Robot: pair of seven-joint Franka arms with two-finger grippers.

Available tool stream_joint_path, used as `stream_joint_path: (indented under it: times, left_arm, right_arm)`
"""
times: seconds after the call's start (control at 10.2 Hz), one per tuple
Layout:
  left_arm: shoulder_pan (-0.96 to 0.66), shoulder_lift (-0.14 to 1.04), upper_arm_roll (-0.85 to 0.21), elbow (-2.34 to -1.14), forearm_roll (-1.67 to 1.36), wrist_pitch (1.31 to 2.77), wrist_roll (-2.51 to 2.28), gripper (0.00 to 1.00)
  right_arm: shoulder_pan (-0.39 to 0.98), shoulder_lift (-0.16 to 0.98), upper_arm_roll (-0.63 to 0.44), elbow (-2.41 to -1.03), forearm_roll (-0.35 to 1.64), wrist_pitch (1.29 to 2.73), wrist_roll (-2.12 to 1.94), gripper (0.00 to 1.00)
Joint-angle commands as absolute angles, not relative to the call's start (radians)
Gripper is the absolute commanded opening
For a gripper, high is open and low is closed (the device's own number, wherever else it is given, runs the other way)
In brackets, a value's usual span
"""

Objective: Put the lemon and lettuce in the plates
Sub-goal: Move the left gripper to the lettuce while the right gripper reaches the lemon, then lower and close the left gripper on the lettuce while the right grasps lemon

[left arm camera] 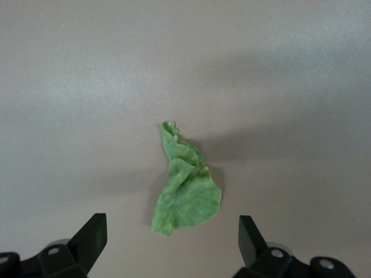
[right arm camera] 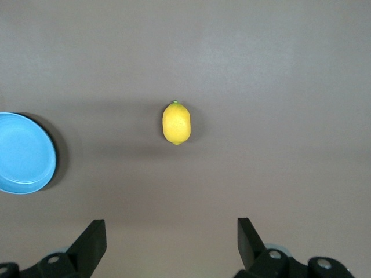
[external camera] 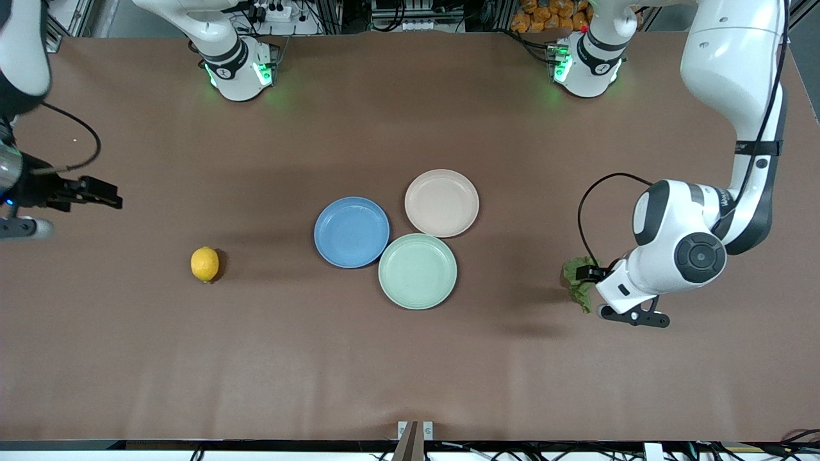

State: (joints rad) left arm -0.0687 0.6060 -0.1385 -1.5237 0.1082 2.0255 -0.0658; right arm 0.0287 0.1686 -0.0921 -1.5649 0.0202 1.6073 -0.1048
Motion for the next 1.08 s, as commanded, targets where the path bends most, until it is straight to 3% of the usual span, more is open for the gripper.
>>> stream_joint_path:
  times: [0.0, 0.98]
  left_arm:
    - [-0.074, 0.629, -0.141, -1.528, 0.138, 2.06, -0.048, 1.0]
    - [-0.077, 0.655, -0.14, -1.703, 0.169, 2.267, -0.058, 1.0]
  right_arm:
    - [0.023, 0.166, -0.084, -1.693, 0.026, 1.724, -0.1, 1.0]
    - [0.054, 0.256, -0.084, -2.04, 0.026, 2.227, -0.094, 1.0]
